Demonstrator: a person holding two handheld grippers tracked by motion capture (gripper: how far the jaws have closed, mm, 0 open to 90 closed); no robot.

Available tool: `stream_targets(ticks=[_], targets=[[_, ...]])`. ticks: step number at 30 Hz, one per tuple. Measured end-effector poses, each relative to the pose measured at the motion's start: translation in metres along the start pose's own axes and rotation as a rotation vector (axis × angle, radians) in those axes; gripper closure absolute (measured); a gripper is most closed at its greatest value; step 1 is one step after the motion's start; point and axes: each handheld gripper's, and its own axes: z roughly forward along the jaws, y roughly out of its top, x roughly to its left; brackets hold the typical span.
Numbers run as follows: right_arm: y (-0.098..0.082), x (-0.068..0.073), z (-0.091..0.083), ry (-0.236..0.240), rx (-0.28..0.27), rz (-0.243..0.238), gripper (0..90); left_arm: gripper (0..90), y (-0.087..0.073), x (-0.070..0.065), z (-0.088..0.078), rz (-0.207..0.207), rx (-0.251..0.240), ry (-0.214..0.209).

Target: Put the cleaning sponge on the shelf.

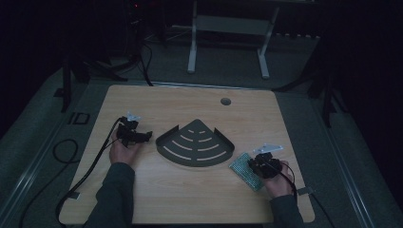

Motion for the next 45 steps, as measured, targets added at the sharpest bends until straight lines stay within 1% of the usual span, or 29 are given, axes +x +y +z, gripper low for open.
stream_targets(ticks=[4,6,8,10,18,21,23,26,29,33,35,36,37,38,45], targets=[[0.006,-0.006,-0.007,-0.010,0.011,-0.023,78.9,13.6,0.000,0.000,0.000,0.000,0.000,0.000],[0.009,-0.011,-0.010,-0.003,0.019,-0.033,78.2,13.6,0.000,0.000,0.000,0.000,0.000,0.000],[0.010,-0.013,-0.011,-0.001,0.022,-0.036,78.0,13.6,0.000,0.000,0.000,0.000,0.000,0.000],[0.011,-0.019,-0.013,0.006,0.040,-0.050,77.7,13.5,0.000,0.000,0.000,0.000,0.000,0.000],[0.012,-0.033,-0.012,0.017,0.098,-0.081,77.7,13.6,0.000,0.000,0.000,0.000,0.000,0.000],[0.012,-0.036,-0.011,0.022,0.115,-0.095,77.6,13.6,0.000,0.000,0.000,0.000,0.000,0.000],[0.013,-0.038,-0.010,0.036,0.126,-0.102,77.5,13.6,0.000,0.000,0.000,0.000,0.000,0.000],[0.015,-0.040,-0.009,0.039,0.142,-0.114,77.3,13.5,0.000,0.000,0.000,0.000,0.000,0.000],[0.018,-0.041,-0.007,0.061,0.163,-0.136,77.1,13.6,0.000,0.000,0.000,0.000,0.000,0.000],[0.022,-0.042,-0.005,0.095,0.187,-0.144,77.1,13.5,0.000,0.000,0.000,-0.001,0.000,0.000],[0.025,-0.043,-0.003,0.111,0.201,-0.143,76.6,13.6,0.000,0.000,0.000,0.000,0.000,0.000],[0.026,-0.044,-0.001,0.141,0.217,-0.133,75.8,13.6,0.000,0.000,0.000,0.000,0.000,0.000],[0.026,-0.044,-0.001,0.141,0.217,-0.133,75.8,13.6,0.000,0.000,0.000,0.000,0.000,0.000],[0.028,-0.046,0.001,0.163,0.241,-0.120,75.6,13.6,0.000,0.000,0.000,0.000,0.000,0.000],[0.032,-0.050,0.007,0.172,0.290,-0.129,76.4,13.6,0.000,0.000,0.000,0.000,0.000,0.000]])
